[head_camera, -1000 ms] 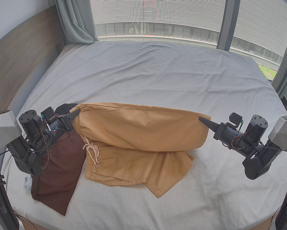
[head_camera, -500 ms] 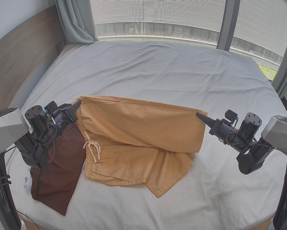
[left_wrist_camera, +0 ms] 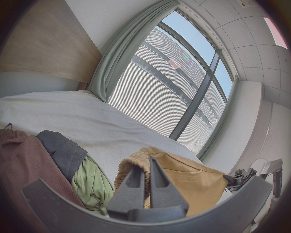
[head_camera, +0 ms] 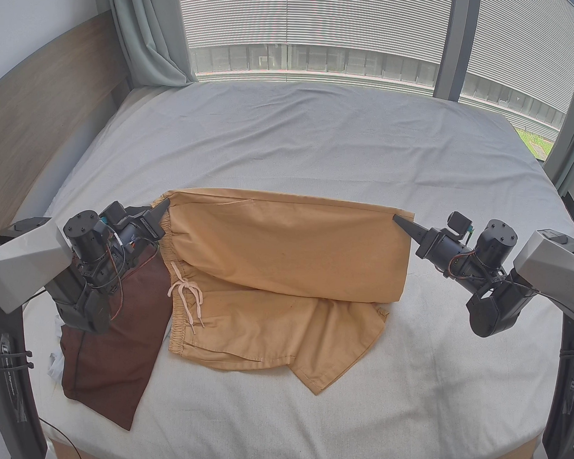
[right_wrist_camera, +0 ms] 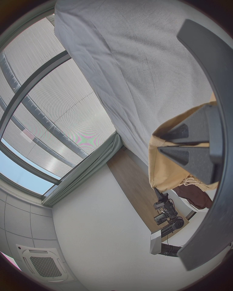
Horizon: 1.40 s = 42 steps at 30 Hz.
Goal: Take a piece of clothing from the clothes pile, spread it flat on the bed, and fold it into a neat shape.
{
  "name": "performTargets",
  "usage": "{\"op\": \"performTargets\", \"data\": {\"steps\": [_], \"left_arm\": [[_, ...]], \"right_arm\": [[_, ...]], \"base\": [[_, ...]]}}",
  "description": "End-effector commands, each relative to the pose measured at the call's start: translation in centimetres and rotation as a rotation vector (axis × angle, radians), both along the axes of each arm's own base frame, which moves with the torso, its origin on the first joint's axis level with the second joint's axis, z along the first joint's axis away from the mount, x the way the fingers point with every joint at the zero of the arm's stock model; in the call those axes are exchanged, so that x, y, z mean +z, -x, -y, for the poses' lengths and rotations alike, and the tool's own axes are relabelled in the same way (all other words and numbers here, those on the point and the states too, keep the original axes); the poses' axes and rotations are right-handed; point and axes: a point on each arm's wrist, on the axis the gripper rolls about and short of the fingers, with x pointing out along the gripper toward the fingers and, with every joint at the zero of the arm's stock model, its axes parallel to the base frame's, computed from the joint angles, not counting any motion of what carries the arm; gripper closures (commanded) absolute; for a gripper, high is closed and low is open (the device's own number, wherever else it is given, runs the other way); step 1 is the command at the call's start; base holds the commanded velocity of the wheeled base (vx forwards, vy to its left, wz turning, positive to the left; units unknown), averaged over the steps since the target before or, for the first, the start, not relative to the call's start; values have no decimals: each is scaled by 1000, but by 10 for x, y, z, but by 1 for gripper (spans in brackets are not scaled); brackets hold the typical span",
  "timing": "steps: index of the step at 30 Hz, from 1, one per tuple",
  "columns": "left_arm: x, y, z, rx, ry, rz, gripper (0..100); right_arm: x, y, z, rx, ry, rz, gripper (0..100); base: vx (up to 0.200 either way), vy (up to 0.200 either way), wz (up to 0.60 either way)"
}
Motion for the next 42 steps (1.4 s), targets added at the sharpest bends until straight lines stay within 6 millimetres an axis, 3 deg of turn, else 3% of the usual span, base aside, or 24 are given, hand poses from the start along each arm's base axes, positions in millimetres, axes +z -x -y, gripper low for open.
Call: {"op": "performTargets", "data": {"steps": [1,10,27,42], "left_arm": [[-1,-5,2,2,14,8,100],[0,-10,5,-2,26,23,100],[-1,-38,11,-1,123,69,100],[-30,-62,14,-2,126,69,100]], "right_arm": [[-2,-2,0,-1,0,0,100],[9,-10,-1,-1,-9,55,100],[-2,-57,-1,-9,-40,97,100],[-14,-96,-5,-13,-41,99,100]], "base": [[0,0,0],[0,0,0],[0,0,0],[0,0,0]]}}
